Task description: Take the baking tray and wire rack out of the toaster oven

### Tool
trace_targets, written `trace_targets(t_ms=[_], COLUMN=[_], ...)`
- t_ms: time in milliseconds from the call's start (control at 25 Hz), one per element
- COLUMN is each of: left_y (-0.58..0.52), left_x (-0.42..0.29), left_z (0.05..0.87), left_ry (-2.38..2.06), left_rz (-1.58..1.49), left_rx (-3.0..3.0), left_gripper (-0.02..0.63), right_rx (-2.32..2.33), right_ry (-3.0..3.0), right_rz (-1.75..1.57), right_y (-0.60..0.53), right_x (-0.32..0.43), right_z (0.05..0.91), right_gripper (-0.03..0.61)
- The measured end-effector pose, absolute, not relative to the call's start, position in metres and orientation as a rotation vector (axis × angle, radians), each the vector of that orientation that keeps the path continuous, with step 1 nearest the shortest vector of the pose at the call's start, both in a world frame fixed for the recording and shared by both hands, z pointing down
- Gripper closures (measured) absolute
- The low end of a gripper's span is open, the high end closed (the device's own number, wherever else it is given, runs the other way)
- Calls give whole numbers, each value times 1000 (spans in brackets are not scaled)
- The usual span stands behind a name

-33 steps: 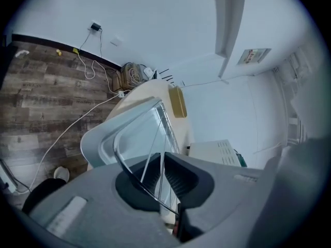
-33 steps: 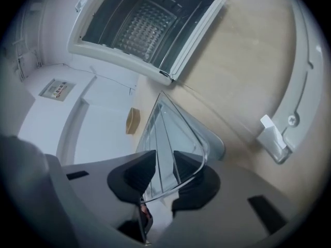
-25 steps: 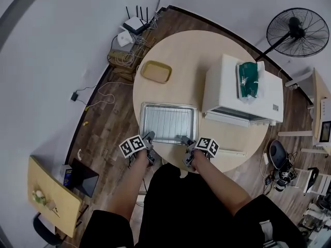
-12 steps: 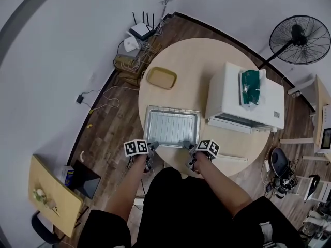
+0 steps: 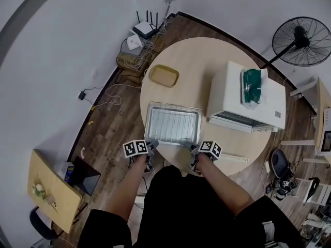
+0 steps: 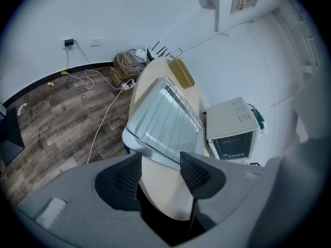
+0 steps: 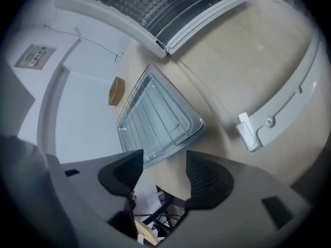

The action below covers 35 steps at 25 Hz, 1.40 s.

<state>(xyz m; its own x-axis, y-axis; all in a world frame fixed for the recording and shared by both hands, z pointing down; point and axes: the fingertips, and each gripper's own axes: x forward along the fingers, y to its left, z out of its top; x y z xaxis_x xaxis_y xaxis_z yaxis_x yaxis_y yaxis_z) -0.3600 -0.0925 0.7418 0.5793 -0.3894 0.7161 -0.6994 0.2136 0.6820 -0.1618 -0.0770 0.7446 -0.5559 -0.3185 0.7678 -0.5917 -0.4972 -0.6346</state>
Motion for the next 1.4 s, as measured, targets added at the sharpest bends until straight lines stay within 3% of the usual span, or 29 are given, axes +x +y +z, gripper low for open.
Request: trace_targets(t_ms=[240,480,600,760,840,1120,1400], left_y=[-96,-89,-81,-60,-47,21,105], left_x=[-351,-308,-272,-231,-206,-83,11], left_z=[693,627,585,516,489,427,435], left_ry=[-1059,-1081,-1103,-1193,-1280,-1452,-1595], left_rz=[114,5,-26,-125,-99,63,126], left_rx=[1508,1772,1930,2136,2229,2462,2443], left_gripper=[396,399,459,554,585,592,592], right_rx=[1359,1618,1752,1901,1959,1925,1705], right_ry=[-1724,-2022,-2104,-2161,-2207,-2347,-2444], right_rz=[2183,1903,1624,1348,1238,679,352], right_y=[-81,-79,-65,-35,-21,38,104], right_x=[-150,-69,-11,57,91,195,253], right_z=[682,606,571,528,506,436,426], right_gripper=[337,342,347,469,575,577,577])
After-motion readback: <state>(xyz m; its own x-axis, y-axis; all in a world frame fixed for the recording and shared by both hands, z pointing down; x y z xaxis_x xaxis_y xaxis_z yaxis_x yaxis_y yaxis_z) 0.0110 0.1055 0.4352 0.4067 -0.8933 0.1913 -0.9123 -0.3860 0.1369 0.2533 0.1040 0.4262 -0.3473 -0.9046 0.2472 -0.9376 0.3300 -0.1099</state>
